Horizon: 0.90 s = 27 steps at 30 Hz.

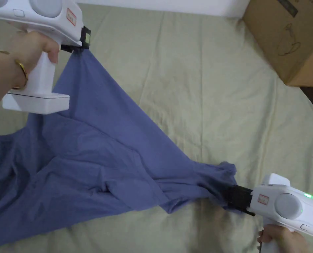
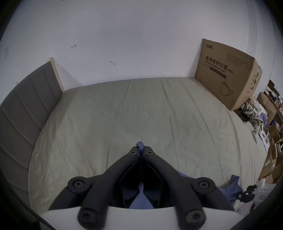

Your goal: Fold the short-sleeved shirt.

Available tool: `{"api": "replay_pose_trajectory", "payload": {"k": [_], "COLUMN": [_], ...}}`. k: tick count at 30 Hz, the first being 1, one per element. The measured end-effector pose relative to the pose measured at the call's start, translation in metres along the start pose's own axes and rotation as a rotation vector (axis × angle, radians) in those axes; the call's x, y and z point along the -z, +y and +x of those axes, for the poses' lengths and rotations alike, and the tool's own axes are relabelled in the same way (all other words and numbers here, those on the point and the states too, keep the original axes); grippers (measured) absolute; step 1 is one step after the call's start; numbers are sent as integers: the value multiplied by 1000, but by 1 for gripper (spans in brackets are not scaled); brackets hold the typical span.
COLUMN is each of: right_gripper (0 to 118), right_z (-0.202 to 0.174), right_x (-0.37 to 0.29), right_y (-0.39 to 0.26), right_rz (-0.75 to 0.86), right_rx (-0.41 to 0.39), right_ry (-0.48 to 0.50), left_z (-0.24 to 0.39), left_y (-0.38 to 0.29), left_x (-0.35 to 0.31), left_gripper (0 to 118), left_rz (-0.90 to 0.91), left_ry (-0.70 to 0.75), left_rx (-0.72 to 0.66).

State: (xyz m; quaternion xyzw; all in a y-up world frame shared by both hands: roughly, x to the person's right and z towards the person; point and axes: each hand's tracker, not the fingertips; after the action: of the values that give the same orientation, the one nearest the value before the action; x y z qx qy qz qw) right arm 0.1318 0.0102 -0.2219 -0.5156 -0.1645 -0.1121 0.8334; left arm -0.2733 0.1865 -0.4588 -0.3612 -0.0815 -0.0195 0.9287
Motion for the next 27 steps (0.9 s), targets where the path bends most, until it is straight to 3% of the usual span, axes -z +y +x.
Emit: {"api": "replay_pose_trajectory", "payload": {"k": [1, 4, 5, 6, 7, 13, 18, 22, 27], "right_gripper": [93, 44, 35, 13, 1, 0, 0, 0, 0], "right_z": [-1, 2, 3, 5, -8, 31, 33, 30, 40], "right_x": [-1, 51, 53, 53, 17, -38, -133, -212, -297], "right_y": [-1, -1, 0, 2, 2, 27, 59, 88, 128], "right_rz": [-16, -47, -29, -12, -6, 59, 205, 400, 587], "right_rx": [2, 32, 16, -7, 3, 73, 34, -40, -125], "right_ry": [22, 56, 44, 52, 43, 253, 414, 450, 416], "left_z": [-1, -3, -3, -3, -3, -12, -34, -66, -98], "left_y": [-1, -2, -3, -4, -4, 1, 13, 31, 52], "left_x": [2, 8, 8, 8, 8, -10, -61, -125, -226], "left_gripper": [0, 0, 0, 0, 0, 0, 0, 0, 0], "left_rz": [-3, -20, -23, -23, -25, 13, 129, 230, 424], "left_ry": [3, 5, 6, 6, 6, 9, 11, -34, 13], "left_rx": [-2, -4, 0, 4, 8, -26, -93, -158, -161]}}
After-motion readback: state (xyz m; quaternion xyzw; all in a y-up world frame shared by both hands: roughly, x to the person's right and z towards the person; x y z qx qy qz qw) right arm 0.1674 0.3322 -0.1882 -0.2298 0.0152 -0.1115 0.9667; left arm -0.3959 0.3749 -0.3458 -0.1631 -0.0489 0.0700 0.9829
